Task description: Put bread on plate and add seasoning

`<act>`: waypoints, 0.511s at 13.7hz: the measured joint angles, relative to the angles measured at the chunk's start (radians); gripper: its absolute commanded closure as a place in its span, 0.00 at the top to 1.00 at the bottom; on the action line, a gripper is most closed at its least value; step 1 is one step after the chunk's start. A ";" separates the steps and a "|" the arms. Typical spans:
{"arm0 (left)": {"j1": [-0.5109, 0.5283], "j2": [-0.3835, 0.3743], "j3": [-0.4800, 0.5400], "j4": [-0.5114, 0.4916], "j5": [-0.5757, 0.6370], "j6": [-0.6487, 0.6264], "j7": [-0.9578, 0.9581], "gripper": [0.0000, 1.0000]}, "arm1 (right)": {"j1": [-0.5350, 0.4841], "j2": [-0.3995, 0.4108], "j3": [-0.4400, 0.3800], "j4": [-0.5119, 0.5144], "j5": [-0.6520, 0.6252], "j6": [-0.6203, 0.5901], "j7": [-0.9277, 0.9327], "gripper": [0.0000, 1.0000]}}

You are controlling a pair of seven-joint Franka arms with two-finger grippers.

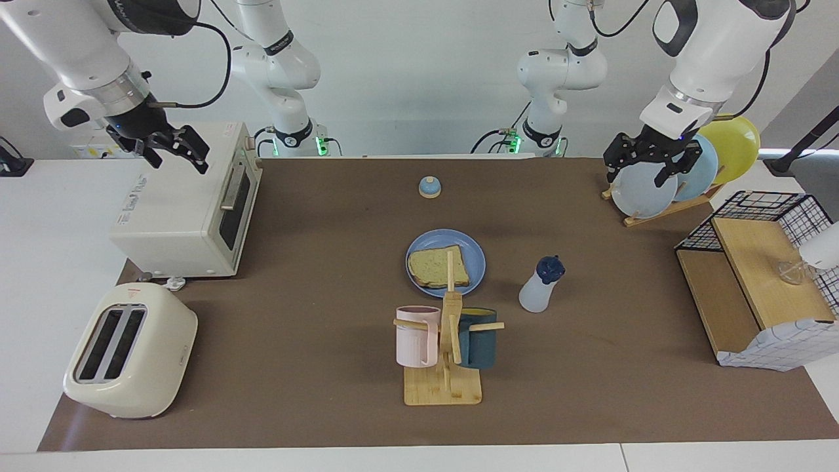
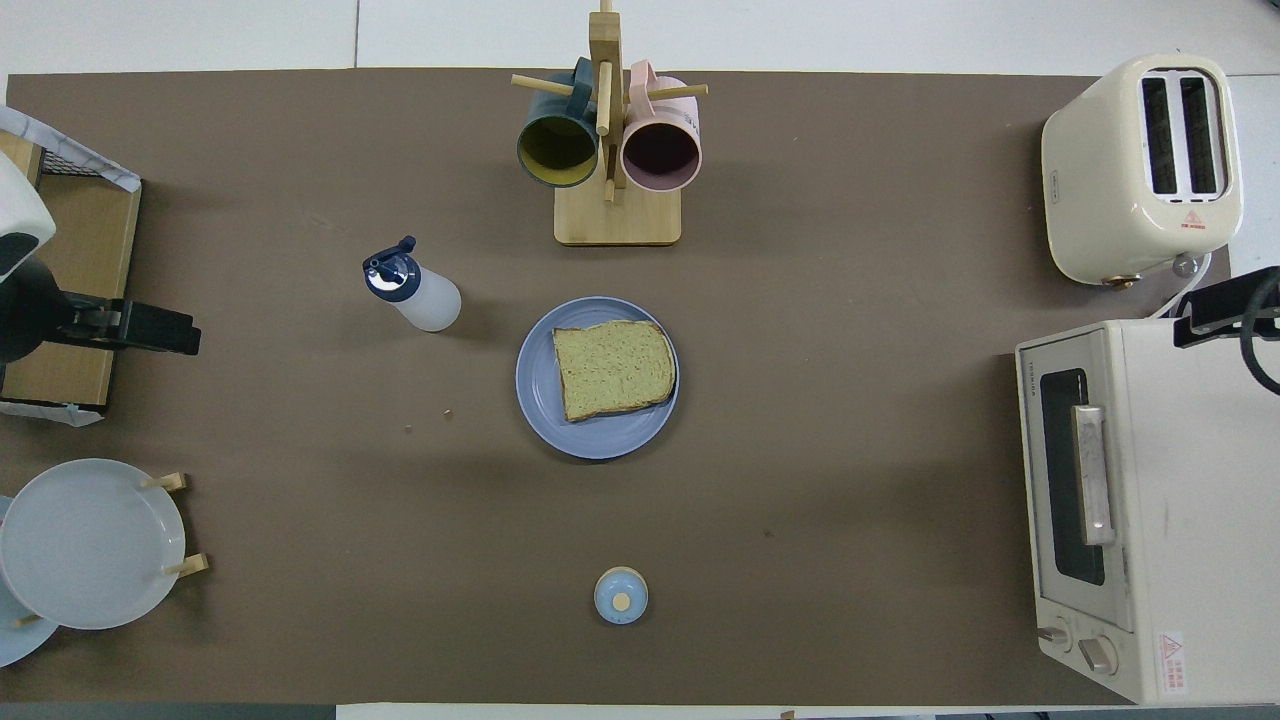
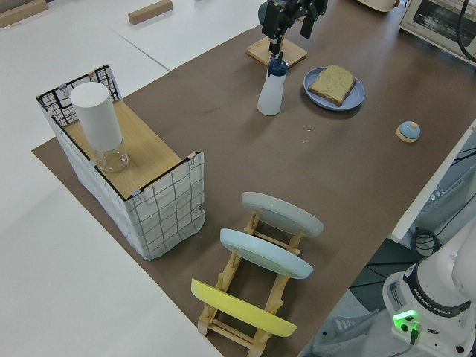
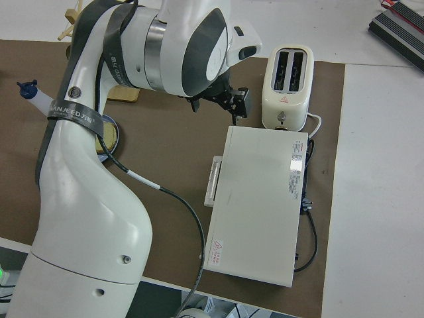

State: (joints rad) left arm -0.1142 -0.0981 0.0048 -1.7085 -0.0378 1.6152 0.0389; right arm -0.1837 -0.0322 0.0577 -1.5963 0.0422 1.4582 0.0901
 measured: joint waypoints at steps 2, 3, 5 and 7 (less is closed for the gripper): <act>0.000 0.000 -0.001 0.026 -0.006 -0.039 -0.039 1.00 | 0.000 0.000 0.000 0.000 0.000 0.000 0.000 1.00; 0.000 0.000 -0.004 0.029 -0.007 -0.047 -0.045 1.00 | 0.000 0.000 0.000 0.000 0.000 0.000 0.000 1.00; 0.000 0.003 -0.012 0.029 -0.008 -0.051 -0.053 1.00 | 0.000 0.000 0.000 0.000 0.000 0.000 0.000 1.00; 0.000 0.005 -0.013 0.028 -0.008 -0.051 -0.055 1.00 | 0.000 0.000 0.000 0.000 0.000 0.000 0.000 1.00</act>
State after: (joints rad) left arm -0.1143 -0.0927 -0.0082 -1.6806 -0.0457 1.5646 -0.0162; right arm -0.1837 -0.0322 0.0577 -1.5963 0.0422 1.4582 0.0901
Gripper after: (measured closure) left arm 0.000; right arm 0.000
